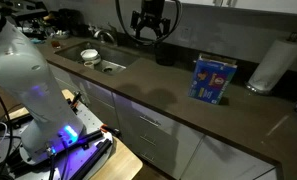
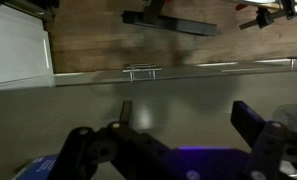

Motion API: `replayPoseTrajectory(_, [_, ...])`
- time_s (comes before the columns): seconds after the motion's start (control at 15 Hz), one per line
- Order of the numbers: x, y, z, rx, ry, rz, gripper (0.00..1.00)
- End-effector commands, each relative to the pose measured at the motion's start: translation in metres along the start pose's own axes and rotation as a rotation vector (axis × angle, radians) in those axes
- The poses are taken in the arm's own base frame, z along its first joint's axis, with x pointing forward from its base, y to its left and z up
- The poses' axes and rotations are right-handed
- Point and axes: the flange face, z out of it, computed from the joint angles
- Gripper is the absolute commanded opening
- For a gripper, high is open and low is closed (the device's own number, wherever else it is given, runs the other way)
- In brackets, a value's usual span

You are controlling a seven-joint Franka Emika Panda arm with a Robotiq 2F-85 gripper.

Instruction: Place the blue box on its side

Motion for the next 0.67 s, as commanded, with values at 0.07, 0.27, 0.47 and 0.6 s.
replayPoseTrajectory(0.07, [0.000, 0.000, 0.000, 0.000, -0.001, 0.000, 1.00])
replayPoseTrajectory(0.27, [0.000, 0.000, 0.000, 0.000, -0.001, 0.000, 1.00])
replayPoseTrajectory(0.47, [0.019, 0.007, -0.008, -0.011, 0.057, 0.009, 1.00])
replayPoseTrajectory(0.6, [0.033, 0.013, -0.013, -0.034, 0.107, 0.015, 1.00])
